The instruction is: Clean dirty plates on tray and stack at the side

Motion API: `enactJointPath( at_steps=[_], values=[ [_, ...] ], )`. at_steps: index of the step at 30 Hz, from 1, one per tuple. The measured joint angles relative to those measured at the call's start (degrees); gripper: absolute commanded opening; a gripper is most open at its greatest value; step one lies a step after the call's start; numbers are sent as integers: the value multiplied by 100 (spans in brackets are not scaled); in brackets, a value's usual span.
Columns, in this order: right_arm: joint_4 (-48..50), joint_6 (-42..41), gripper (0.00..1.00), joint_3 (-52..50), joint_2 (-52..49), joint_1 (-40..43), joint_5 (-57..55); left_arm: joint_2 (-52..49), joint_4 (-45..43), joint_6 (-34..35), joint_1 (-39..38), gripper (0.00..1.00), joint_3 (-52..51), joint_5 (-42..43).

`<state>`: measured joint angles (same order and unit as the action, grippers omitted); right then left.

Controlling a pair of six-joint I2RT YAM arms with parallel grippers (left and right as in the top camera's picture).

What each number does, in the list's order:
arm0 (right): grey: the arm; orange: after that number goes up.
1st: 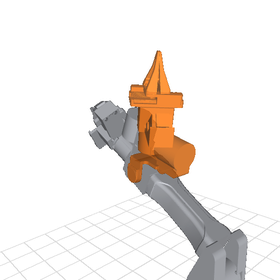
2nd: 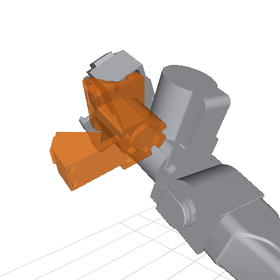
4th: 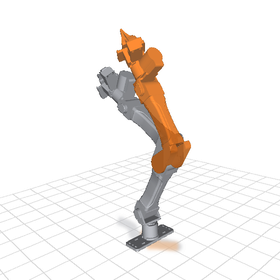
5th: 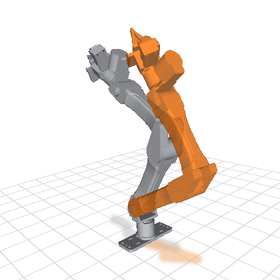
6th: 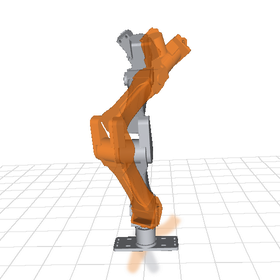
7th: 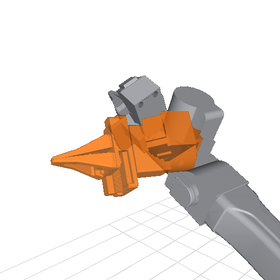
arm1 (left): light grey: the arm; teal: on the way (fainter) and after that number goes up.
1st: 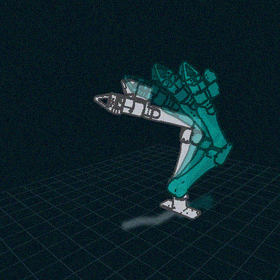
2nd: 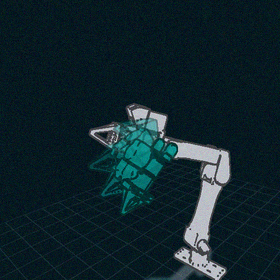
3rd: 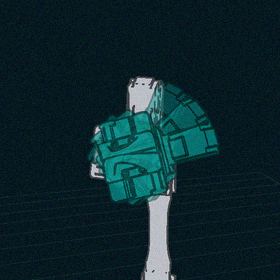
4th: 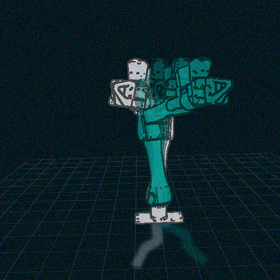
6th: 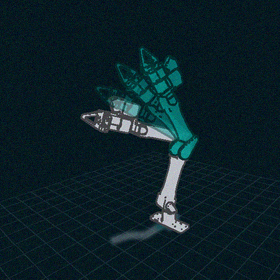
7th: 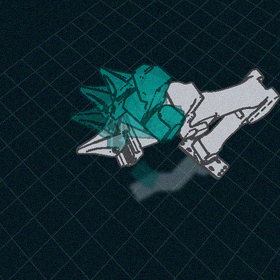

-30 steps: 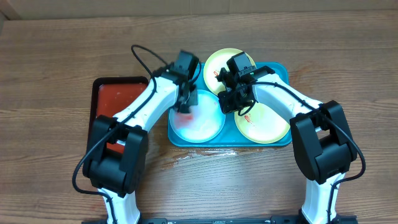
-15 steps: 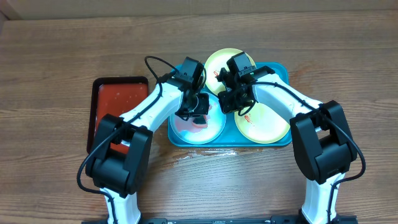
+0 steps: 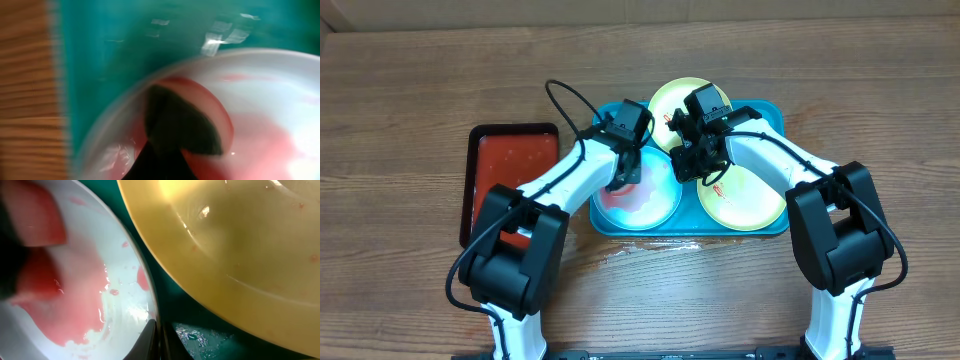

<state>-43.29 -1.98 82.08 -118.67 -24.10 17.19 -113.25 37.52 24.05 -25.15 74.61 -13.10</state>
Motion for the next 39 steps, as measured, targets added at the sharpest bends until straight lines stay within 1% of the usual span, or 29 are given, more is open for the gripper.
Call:
enactJointPath(
  at_steps=[4,10,15,19,23,26,29,34,39],
  values=[
    [-2,-4,4,15,0,0,-7,0,280,2,168,4,352,-129],
    [-284,-13,4,162,0,4,-227,264,601,26,398,4,1228,181],
    [-761,72,4,693,7,4,-623,793,986,46,767,4,1613,308],
    [-1176,190,4,1211,81,-24,-1078,1095,1388,96,1346,4,1661,365],
    [-1552,358,4,1725,225,-201,-2002,1117,1895,114,2068,4,1661,507],
    [-1711,433,4,2061,306,-531,-2909,1117,2114,129,2575,4,1661,634],
    [-1718,551,4,2243,358,-981,-3967,1117,2260,131,2896,4,1657,717],
    [-1598,1156,4,2262,378,-1729,-5652,1117,2409,131,3123,4,1655,789],
    [-1165,1987,4,2264,378,-2258,-6966,1115,2409,131,3156,4,1655,800]
  ],
)
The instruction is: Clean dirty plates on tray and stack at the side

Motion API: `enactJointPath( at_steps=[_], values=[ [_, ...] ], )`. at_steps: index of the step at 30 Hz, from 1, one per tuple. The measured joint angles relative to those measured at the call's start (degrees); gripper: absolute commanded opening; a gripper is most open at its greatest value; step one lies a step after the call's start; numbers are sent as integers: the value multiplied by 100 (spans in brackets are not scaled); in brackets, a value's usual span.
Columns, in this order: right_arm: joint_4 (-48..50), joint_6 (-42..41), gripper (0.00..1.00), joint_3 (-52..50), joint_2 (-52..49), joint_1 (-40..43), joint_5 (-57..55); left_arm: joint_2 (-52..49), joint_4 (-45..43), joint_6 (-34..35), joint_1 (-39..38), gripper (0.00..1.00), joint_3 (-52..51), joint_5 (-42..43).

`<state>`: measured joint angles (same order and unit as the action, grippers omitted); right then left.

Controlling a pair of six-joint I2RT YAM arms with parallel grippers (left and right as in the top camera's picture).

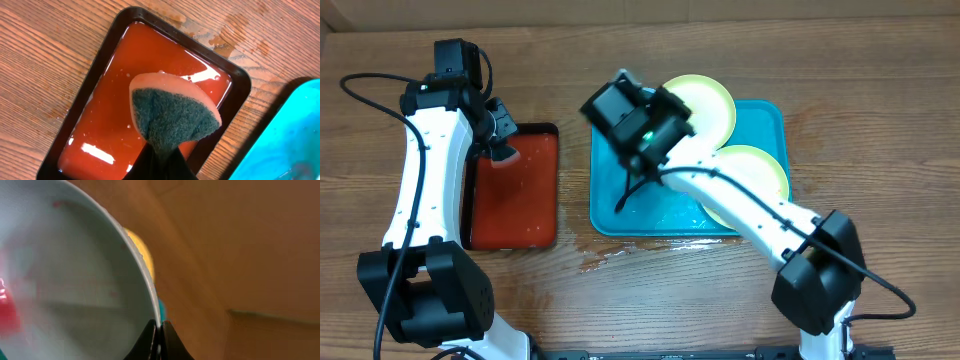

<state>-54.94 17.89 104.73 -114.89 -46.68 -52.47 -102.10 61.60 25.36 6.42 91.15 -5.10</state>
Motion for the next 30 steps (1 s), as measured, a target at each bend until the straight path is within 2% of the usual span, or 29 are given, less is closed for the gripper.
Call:
enactJointPath(
  at_steps=[8,13,21,24,30],
  values=[
    [796,1491,4,0,0,-560,-1281,2,17,0,0,4,0,0],
    [846,1788,4,0,0,-590,-1515,2,61,0,0,4,0,0],
    [807,1749,4,0,0,-557,-1397,2,61,0,0,4,0,0],
    [435,1449,4,15,2,-505,-675,2,61,0,0,4,0,0],
    [140,389,4,15,7,328,2269,2,63,0,0,4,-2,0]
  ],
)
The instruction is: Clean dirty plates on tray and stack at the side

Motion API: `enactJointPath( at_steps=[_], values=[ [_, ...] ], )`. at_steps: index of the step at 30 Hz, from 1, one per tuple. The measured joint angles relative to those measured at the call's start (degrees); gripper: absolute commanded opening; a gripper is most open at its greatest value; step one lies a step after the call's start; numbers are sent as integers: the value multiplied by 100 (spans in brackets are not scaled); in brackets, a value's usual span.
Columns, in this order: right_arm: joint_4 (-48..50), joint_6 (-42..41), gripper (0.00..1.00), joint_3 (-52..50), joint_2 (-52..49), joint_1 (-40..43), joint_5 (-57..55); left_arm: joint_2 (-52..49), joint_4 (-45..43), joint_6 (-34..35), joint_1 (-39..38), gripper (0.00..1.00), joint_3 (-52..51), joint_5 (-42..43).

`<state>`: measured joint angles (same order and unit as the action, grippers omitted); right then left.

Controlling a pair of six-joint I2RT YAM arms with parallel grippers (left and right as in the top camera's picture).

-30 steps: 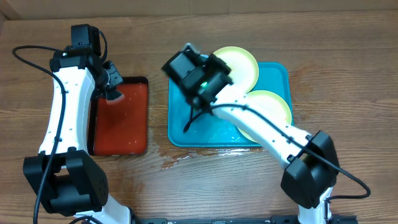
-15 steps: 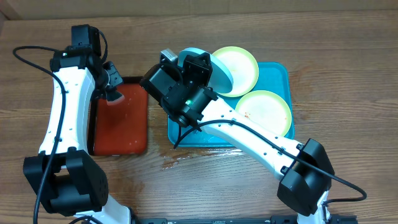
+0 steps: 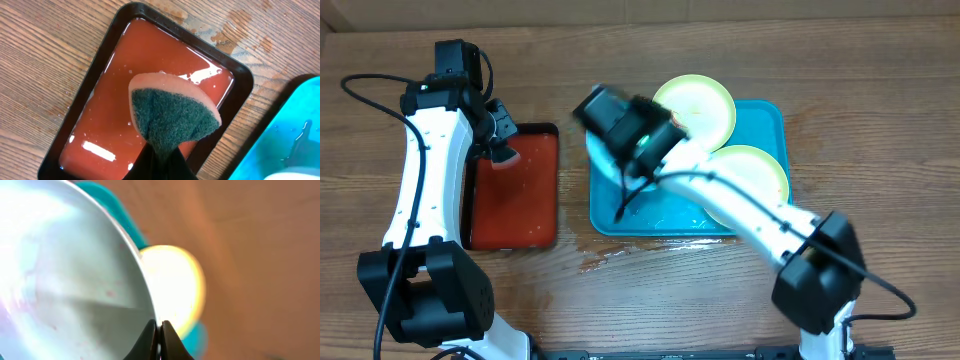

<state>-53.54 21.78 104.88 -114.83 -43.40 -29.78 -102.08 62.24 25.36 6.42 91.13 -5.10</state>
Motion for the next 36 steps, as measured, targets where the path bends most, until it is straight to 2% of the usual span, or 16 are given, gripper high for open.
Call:
enactJointPath(
  at_steps=[6,12,17,23,30,36],
  values=[
    [-216,-1117,4,0,52,1849,2371,0,0,0,0,4,0,0],
    [-625,-1591,4,0,83,3982,3869,0,0,0,0,4,0,0],
    [-852,-1856,4,0,72,5259,4282,0,0,0,0,4,0,0],
    [-752,-2109,4,-4,-275,6354,4437,0,2,0,0,4,0,0],
    [-562,-2284,4,-238,-822,7149,4433,0,0,0,0,4,0,0],
    [-396,-2284,4,-254,-922,7427,4402,0,-2,0,0,4,0,0]
  ],
)
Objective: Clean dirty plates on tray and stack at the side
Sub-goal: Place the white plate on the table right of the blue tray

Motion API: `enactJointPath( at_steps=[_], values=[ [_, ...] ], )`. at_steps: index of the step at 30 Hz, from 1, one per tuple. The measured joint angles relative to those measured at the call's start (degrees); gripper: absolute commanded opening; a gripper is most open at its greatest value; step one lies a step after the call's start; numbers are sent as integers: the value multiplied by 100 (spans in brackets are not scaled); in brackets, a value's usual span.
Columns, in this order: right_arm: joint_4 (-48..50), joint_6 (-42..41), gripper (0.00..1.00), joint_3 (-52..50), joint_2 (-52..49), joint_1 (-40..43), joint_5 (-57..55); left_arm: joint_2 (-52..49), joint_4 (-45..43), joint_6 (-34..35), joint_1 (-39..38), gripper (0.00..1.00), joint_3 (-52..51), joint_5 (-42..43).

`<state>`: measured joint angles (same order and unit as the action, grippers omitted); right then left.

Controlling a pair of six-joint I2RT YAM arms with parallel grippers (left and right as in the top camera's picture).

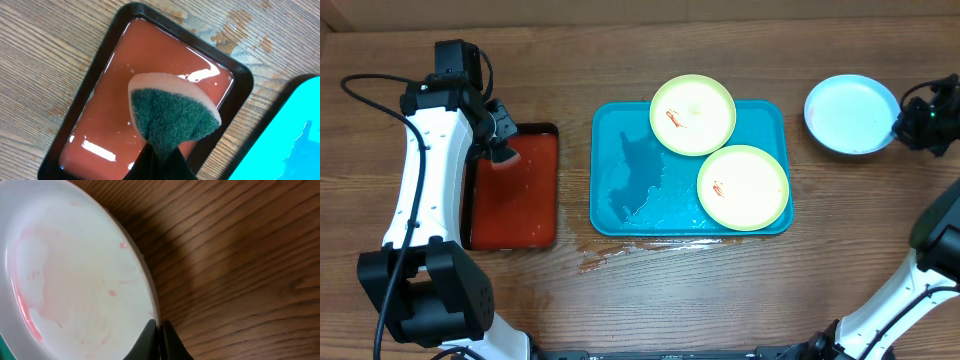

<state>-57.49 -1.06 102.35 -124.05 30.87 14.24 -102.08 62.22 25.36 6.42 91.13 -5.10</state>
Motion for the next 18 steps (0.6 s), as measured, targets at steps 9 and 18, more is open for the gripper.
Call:
enactJointPath(
  at_steps=[9,18],
  values=[
    [87,46,20,-168,-13,-26,-181,0,-2,0,0,4,0,0],
    [-326,177,42,-127,-26,-44,-68,0,-7,0,0,4,0,0]
  ],
)
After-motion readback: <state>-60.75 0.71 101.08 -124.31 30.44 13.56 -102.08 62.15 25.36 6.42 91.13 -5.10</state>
